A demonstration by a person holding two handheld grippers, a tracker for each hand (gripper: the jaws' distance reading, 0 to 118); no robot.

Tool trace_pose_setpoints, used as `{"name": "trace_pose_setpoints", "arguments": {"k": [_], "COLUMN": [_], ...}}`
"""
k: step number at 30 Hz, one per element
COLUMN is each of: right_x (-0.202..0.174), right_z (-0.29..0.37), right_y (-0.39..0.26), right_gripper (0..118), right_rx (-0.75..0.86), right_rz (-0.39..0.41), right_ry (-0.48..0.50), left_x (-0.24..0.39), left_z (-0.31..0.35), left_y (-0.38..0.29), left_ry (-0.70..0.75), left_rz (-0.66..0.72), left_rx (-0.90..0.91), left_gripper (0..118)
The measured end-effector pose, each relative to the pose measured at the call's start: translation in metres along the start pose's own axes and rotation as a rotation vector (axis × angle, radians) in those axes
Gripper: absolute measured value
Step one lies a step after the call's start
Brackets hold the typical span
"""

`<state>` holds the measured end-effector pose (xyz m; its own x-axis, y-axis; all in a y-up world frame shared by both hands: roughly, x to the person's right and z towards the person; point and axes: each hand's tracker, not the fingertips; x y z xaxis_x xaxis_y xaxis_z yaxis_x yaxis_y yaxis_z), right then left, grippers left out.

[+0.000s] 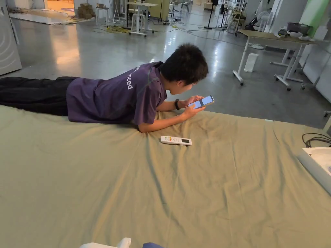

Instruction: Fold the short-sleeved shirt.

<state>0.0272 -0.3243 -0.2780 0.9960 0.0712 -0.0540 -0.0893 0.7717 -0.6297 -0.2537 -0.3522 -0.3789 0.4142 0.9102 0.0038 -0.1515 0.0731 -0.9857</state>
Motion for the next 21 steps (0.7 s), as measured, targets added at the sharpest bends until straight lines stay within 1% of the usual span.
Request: {"name": "trace_pose_setpoints", "arguments": {"k": [2,5,6,7,9,11,14,17,21], "right_x": [-0.001,-0.001,-0.002,-0.003,0.002,0.009,0.023,0.039,0.057], "right_z": [0.0,0.001,0.003,0.005,0.01,0.013,0.023,0.031,0.041], "right_y": [0.0,0.002,0.005,0.008,0.014,0.024,0.05,0.08,0.123], "right_gripper": [0,0,0,0,0,0,0,0,0], "right_rx": [0.003,0.009,0.014,0.017,0.036,0.053,0.098,0.154,0.237], "right_rz": [0.005,0.001,0.006,0.02,0.021,0.014,-0.017,-0.042,-0.066], "right_ry": [-0.001,-0.018,-0.04,-0.052,-0.042,-0.046,-0.065,-0.087,-0.116], "left_x": [-0.002,-0.003,0.002,0.004,0.012,0.017,0.02,0.01,-0.004], "left_z": [0.002,0.005,0.007,0.011,0.018,0.032,0.063,0.104,0.169], "left_y": [-0.003,0.001,0.001,0.004,0.006,0.011,0.023,0.042,0.067], "left_ry": [-0.034,-0.062,-0.095,-0.072,-0.079,-0.096,-0.08,-0.072,0.015], "left_rz": [0.011,0.018,0.001,-0.018,-0.051,-0.042,-0.063,-0.071,-0.057], "left_rx": [0.013,0.023,0.021,0.025,0.01,0.021,0.056,0.074,0.138], "left_gripper": [28,25,25,25,25,25,25,25,25]}}
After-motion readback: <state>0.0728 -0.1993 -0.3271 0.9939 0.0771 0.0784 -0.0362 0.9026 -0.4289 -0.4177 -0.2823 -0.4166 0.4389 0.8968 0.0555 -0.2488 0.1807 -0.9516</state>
